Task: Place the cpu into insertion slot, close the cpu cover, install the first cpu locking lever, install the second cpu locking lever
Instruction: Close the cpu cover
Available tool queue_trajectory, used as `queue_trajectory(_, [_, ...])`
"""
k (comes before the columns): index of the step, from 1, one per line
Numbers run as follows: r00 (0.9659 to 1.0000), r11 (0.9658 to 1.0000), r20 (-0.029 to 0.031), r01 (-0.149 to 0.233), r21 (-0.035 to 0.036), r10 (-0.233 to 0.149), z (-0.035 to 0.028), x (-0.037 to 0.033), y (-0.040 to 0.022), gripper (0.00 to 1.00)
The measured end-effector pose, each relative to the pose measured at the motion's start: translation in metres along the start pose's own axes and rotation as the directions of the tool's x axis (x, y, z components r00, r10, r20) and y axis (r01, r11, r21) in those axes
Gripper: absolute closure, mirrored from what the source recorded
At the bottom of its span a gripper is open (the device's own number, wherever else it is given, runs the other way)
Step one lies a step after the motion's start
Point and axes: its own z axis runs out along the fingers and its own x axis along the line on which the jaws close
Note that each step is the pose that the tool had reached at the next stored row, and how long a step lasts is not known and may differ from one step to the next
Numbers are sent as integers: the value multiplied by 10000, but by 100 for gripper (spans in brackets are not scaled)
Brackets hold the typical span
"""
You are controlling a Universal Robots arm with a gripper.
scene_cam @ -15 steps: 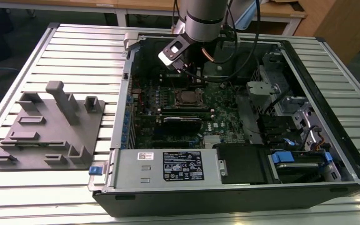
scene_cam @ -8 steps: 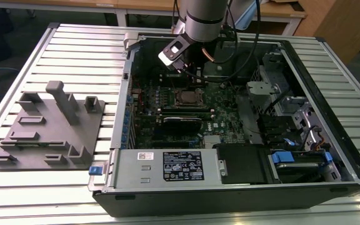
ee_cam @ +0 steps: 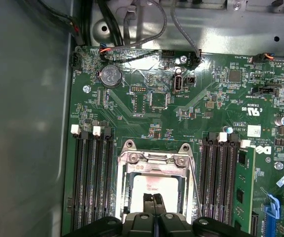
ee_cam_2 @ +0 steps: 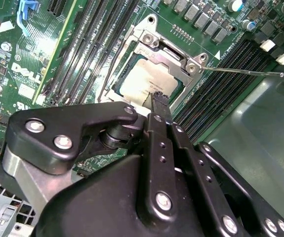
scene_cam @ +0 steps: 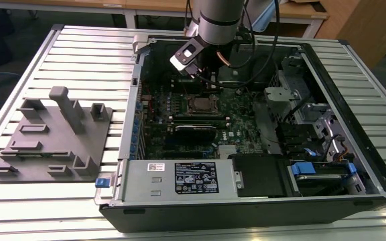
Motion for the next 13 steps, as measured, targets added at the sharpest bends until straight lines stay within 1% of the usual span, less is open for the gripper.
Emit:
queue_trajectory(1, [10000, 10000, 0, 80, 2, -80, 0, 0, 0, 89])
queue_trajectory(7, [10000, 10000, 0, 88, 2, -88, 0, 0, 0, 89])
queue_trajectory(13, [9998, 9998, 0, 203, 5, -203, 1, 0, 0, 89])
